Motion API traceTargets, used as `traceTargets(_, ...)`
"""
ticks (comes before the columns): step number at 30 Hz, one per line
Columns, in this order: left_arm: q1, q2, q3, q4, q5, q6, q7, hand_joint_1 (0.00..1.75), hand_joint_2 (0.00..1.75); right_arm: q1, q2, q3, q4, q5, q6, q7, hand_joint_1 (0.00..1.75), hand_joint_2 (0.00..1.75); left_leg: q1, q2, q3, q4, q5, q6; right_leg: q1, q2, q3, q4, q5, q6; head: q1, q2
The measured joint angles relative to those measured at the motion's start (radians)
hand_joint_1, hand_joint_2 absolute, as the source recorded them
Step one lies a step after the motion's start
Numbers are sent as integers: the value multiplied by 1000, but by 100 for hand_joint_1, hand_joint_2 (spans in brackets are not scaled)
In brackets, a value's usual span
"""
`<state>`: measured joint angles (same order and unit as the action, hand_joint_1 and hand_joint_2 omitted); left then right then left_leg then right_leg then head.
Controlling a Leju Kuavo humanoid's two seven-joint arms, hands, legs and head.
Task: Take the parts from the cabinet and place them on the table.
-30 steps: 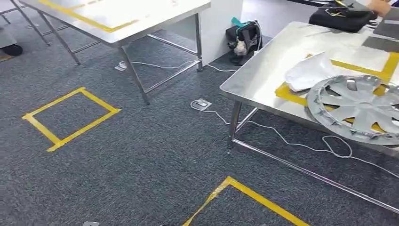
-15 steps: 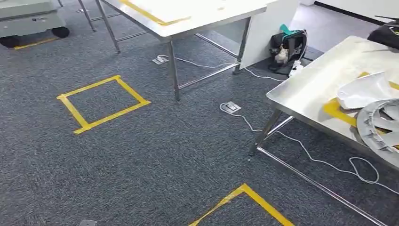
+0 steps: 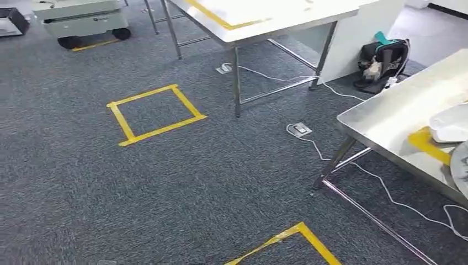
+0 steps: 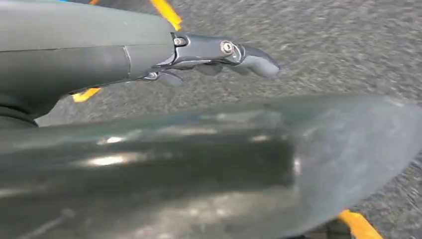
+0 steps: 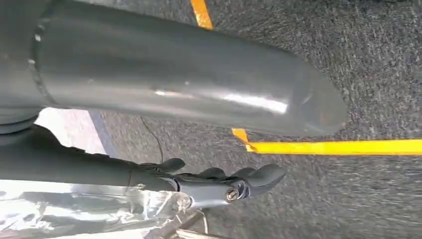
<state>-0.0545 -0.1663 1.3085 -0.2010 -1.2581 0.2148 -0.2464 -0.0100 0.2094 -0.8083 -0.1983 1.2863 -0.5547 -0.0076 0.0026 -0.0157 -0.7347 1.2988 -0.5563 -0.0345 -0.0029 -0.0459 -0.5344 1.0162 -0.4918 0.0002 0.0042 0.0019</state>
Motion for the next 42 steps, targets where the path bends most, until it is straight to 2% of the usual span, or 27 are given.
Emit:
traceTargets(2,2,1,0,0,0,0,0,0,0,-2,0,0,0,0,3,0,0,0,0,10,70,-133,79,3,0,-22,3,0,-3,3,0,0)
traceTargets(3,1,1,0,0,0,0,0,0,0,-3,0,0,0,0,3,0,0,0,-1,41,123,-227,117,5,0,-33,7,0,-5,6,-1,0)
traceTargets(4,-2,0,0,0,0,0,0,0,0,-2,0,0,0,1,4,0,0,0,-5,100,160,-290,121,4,6,-40,9,1,-9,12,-2,0)
traceTargets(8,-1,-1,0,0,0,1,0,0,0,-7,0,0,0,2,4,0,0,0,-10,54,156,-304,118,26,13,-80,23,-5,-19,29,4,0)
traceTargets(9,-1,-2,0,0,0,1,0,0,0,-8,0,0,0,3,5,-1,0,0,-2,43,159,-310,124,34,8,-67,17,0,-25,38,3,0)
traceTargets(10,0,-2,0,0,0,1,0,0,0,-7,0,1,0,3,5,-2,0,0,0,35,159,-310,126,38,7,-6,6,29,-47,44,8,0)
traceTargets(11,-2,1,0,0,0,3,0,0,0,-5,0,1,0,3,5,-2,0,0,0,27,158,-310,127,45,5,23,-19,90,-84,45,9,0)
traceTargets(13,-6,1,0,0,0,3,0,0,0,0,0,1,0,2,6,-1,0,0,-2,-1,156,-309,128,49,4,41,-99,256,-155,47,10,0)
traceTargets(14,-4,1,0,0,0,2,0,0,0,1,0,1,0,0,7,-1,0,0,-2,-14,156,-309,128,49,4,43,-131,313,-166,47,9,0)
traceTargets(15,-2,1,0,0,-1,2,0,0,0,1,0,1,0,0,7,-1,0,0,-2,-27,157,-309,128,49,4,43,-139,314,-150,47,9,0)
traceTargets(17,-1,0,0,0,-1,2,1,0,0,1,0,1,0,-1,7,1,0,0,-1,-55,159,-308,129,47,1,48,-93,196,-66,44,9,0)
traceTargets(18,-2,-1,0,0,-1,2,1,0,0,0,0,1,0,-1,7,2,0,0,1,-69,160,-308,130,45,-2,67,-51,105,-20,43,10,0)
traceTargets(19,-3,-1,0,0,-2,2,1,0,0,0,0,1,0,-1,7,2,0,0,2,-80,160,-308,131,40,-10,120,-16,25,1,44,10,0)
traceTargets(20,-5,0,0,0,-1,2,1,0,0,0,0,1,0,-1,7,2,0,0,-4,-92,154,-301,130,33,-11,136,-12,8,-7,43,9,0)
traceTargets(24,4,-1,0,0,-1,2,1,0,0,-2,0,0,0,1,8,5,0,0,7,-127,145,-313,146,5,-4,95,-4,3,6,14,8,0)
traceTargets(25,4,0,0,0,-1,2,1,0,0,-3,0,0,0,1,7,5,0,0,2,-70,137,-295,127,5,-5,80,-2,-1,11,8,6,0)
traceTargets(26,2,-1,0,0,-1,2,1,0,0,-2,0,1,0,2,7,5,0,0,0,-30,114,-247,91,1,-5,69,-2,-2,11,2,-2,0)
traceTargets(28,-4,-4,0,0,-1,1,1,0,0,2,0,0,0,2,7,5,0,0,3,-4,38,-87,10,-6,0,37,-5,-2,10,-2,-3,0)
traceTargets(30,-1,-4,0,0,0,1,1,0,0,3,0,0,0,2,7,5,0,0,4,-1,-1,-2,-9,-9,2,9,-7,-2,9,-3,-3,0)
traceTargets(31,1,-4,0,0,0,1,1,0,0,2,0,0,0,2,7,5,0,0,4,0,15,-27,15,-8,2,-4,-6,-2,8,-3,-3,0)
traceTargets(33,2,-3,0,0,2,2,1,0,0,0,0,0,0,3,8,5,0,0,3,17,100,-178,93,-5,2,-26,-3,-2,6,1,-3,0)
traceTargets(34,0,-3,0,0,2,2,1,0,0,-1,0,1,0,3,8,5,0,0,2,55,151,-263,121,-3,2,-36,0,-2,4,4,-3,0)
traceTargets(35,-4,-3,0,0,1,2,1,0,0,1,0,0,0,3,8,4,0,0,-5,97,174,-311,114,-5,13,-45,-3,4,-2,12,-5,0)
traceTargets(36,-7,-3,0,0,1,2,1,0,0,1,0,1,0,3,8,4,0,0,-4,78,171,-308,118,8,14,-53,-4,3,-5,17,0,0)
traceTargets(39,0,-3,0,0,2,2,1,0,0,-7,0,1,0,4,9,4,0,0,-5,47,169,-314,121,23,11,-80,13,-3,-7,31,-1,0)
traceTargets(41,1,-2,0,0,2,3,1,0,0,-7,0,1,0,7,10,2,0,0,2,30,171,-317,124,34,5,9,-10,47,-45,44,7,0)
traceTargets(42,-3,-1,0,0,2,5,1,0,0,-4,0,1,0,7,10,2,0,0,2,20,169,-317,126,40,3,30,-44,123,-85,45,10,0)
